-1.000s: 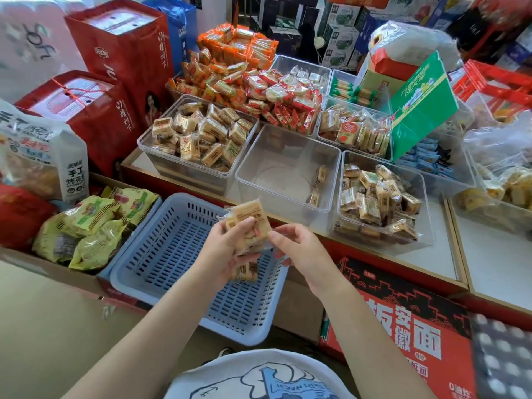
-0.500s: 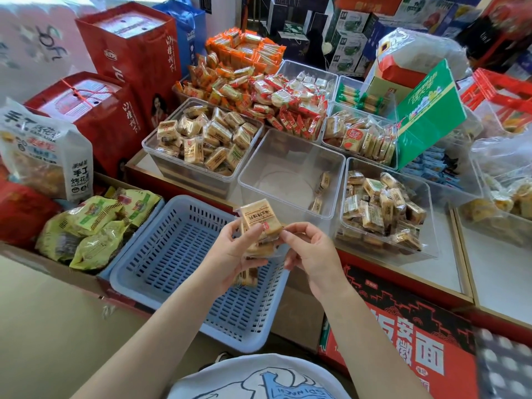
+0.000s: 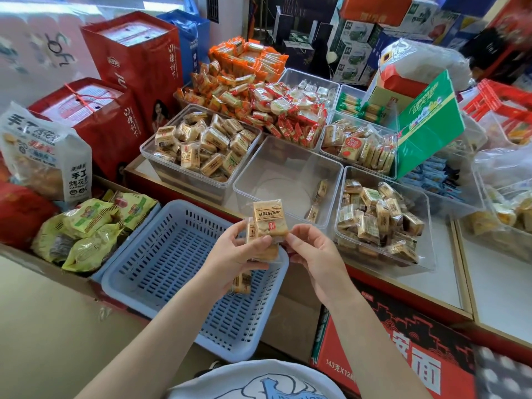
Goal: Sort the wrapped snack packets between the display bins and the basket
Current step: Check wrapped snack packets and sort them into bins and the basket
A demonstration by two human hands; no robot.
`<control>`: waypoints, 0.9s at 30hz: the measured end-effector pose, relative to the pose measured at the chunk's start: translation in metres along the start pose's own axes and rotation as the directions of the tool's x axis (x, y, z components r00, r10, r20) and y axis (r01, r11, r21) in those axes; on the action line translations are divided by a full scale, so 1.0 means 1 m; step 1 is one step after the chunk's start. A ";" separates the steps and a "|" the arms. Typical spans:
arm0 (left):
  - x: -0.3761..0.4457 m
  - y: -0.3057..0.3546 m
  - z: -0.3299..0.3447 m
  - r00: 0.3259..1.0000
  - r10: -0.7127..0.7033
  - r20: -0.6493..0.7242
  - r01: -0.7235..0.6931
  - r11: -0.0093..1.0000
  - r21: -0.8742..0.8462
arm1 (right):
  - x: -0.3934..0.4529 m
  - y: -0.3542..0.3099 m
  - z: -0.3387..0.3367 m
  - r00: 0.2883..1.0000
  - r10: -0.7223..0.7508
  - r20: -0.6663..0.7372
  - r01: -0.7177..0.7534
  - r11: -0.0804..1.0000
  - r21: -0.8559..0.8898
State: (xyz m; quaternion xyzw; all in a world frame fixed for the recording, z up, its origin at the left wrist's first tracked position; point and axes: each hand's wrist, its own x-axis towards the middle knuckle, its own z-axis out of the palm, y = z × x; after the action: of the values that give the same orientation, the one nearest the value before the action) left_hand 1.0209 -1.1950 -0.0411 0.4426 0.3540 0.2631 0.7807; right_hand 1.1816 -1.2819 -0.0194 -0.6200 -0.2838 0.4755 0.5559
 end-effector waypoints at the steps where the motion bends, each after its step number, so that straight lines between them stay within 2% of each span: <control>1: 0.001 -0.001 0.003 1.000 0.003 -0.007 -0.003 1.000 0.002 | 0.001 -0.001 -0.005 1.000 -0.005 0.017 0.005 1.000 -0.013; 6: 0.016 -0.008 0.024 0.997 -0.055 -0.049 0.053 0.997 -0.055 | 0.001 -0.001 -0.030 0.997 -0.013 0.071 0.019 0.997 -0.074; 10: 0.032 -0.025 0.045 0.989 -0.124 -0.079 0.120 0.991 -0.058 | 0.000 0.003 -0.068 0.991 0.077 0.113 -0.053 0.978 -0.201; 14: 0.043 -0.035 0.088 0.984 -0.174 -0.042 0.175 0.985 0.015 | 0.004 0.001 -0.109 0.993 0.118 0.015 -0.116 0.989 -0.090; 17: 0.054 -0.038 0.130 0.988 -0.146 0.043 0.142 0.986 0.089 | 0.005 0.001 -0.137 0.987 0.146 0.064 -0.147 0.989 0.006; 20: 0.072 -0.042 0.163 0.988 -0.147 0.040 0.139 0.979 0.150 | 0.011 0.002 -0.162 0.989 0.146 0.018 -0.147 0.982 0.120; 23: 0.103 -0.052 0.198 0.985 -0.171 0.026 0.158 0.951 0.266 | 0.023 0.003 -0.208 0.980 0.172 -0.098 -0.156 0.976 0.153; 27: 0.152 -0.066 0.231 0.998 -0.010 -0.054 0.042 0.786 0.617 | 0.055 0.006 -0.284 0.966 0.105 -0.235 -0.109 0.994 -0.005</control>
State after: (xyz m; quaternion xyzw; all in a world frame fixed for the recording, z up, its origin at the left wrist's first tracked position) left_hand 1.3017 -1.2324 -0.0648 0.6621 0.4451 0.1328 0.5881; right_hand 1.4587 -1.3537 -0.0604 -0.6910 -0.1867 0.4258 0.5535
